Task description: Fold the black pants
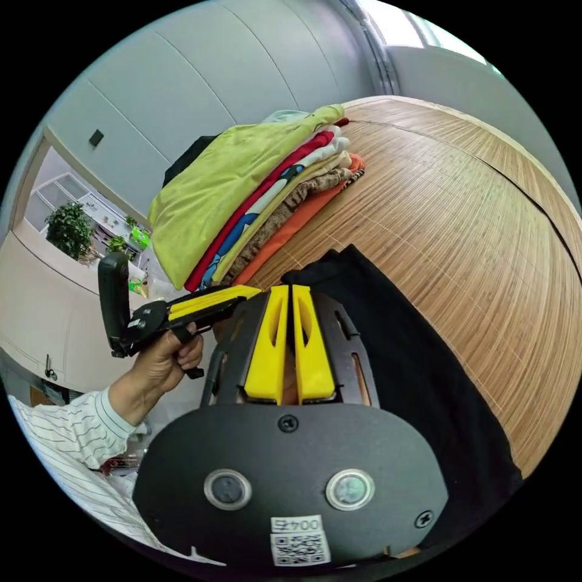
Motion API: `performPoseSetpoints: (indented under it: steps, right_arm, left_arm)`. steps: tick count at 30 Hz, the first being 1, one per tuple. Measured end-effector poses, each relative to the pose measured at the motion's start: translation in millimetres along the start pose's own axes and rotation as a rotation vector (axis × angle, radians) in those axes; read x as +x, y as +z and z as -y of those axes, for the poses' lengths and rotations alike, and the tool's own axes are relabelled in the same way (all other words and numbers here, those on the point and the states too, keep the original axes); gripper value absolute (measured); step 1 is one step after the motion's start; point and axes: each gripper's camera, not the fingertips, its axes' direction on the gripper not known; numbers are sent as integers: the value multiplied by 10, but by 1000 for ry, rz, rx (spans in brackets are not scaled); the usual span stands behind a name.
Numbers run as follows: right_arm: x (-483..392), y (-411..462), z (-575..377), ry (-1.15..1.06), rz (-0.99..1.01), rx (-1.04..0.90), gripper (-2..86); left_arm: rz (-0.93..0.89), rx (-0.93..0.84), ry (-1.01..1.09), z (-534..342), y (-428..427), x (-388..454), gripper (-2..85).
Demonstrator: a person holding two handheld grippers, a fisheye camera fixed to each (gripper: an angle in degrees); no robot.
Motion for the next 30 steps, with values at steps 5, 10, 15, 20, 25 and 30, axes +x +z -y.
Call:
performPoseSetpoints:
  steps: [5,10,15,20,25,30]
  right_arm:
    - [581,-722,138,112,260,84,4]
    - [865,-1245,207,134,315,112,3]
    - [875,-1544,267,102,286,95,2]
    - [722,-1601,336,84,265,55,3]
    - [427,-1374,319,76,193,73,5]
    - [350,-622,193,126,114,49,8]
  left_arm:
    - [-115,41,-24,235,-341,34,2]
    - [-263,-37,-34,655,-191,300,1]
    - [-376,-148,-32,1025,191,640,1]
    - [-525,-121,-80,1385,213,763,0]
    - [-560,-36,-117,1574,8,417,0]
    - [-523,-96,-128,1527,283,-36,1]
